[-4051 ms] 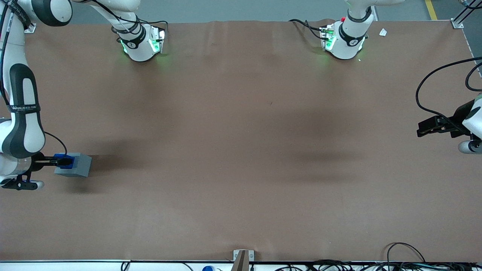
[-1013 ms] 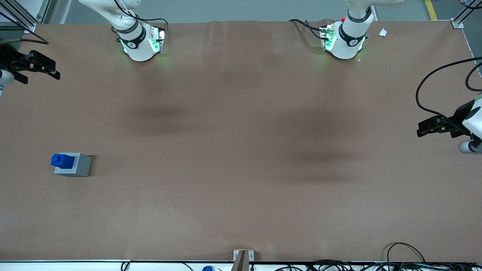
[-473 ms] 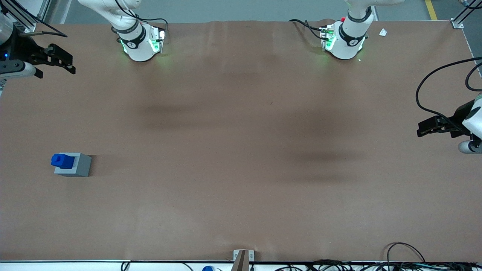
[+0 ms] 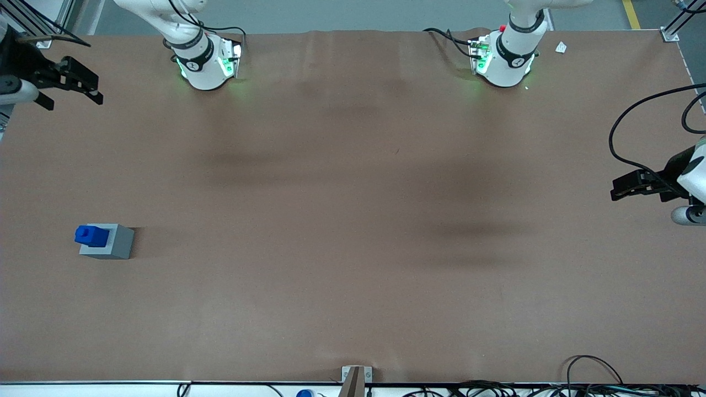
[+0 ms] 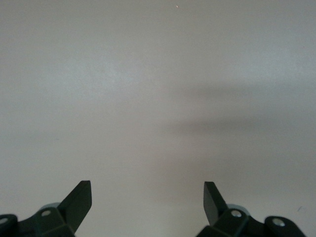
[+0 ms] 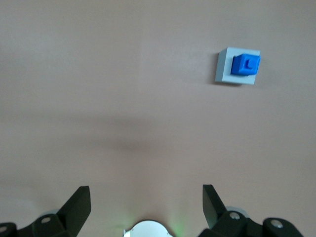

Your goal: Insert blue part into gray base with right arm

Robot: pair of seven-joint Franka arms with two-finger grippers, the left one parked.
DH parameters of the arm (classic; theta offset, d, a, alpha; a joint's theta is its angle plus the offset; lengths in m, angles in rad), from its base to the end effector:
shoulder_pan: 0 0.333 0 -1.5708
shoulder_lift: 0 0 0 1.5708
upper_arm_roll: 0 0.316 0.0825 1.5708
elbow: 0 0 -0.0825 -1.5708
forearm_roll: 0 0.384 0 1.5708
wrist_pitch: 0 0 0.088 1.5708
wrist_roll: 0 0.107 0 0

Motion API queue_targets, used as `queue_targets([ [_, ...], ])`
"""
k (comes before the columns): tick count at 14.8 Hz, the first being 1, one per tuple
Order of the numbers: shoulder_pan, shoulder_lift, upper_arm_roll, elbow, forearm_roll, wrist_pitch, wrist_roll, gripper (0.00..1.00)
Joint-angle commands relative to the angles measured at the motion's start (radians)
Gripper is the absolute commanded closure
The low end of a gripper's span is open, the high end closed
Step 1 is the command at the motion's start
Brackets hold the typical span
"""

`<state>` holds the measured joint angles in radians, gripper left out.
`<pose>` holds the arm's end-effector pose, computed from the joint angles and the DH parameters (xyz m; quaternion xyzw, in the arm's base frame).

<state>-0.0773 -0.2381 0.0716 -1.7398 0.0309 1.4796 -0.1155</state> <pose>0.4689 0.0054 0.6591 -0.9984 -0.0550 0.0109 0.0077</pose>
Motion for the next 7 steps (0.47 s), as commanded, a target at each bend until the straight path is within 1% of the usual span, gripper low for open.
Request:
queue_targets([
  [1,-0.009,0.038,-0.003,0.066,-0.003,0.004,0.007,0.0],
  [7,-0.047,0.207,-0.004,0.252,-0.006,0.002,-0.001,0.0],
])
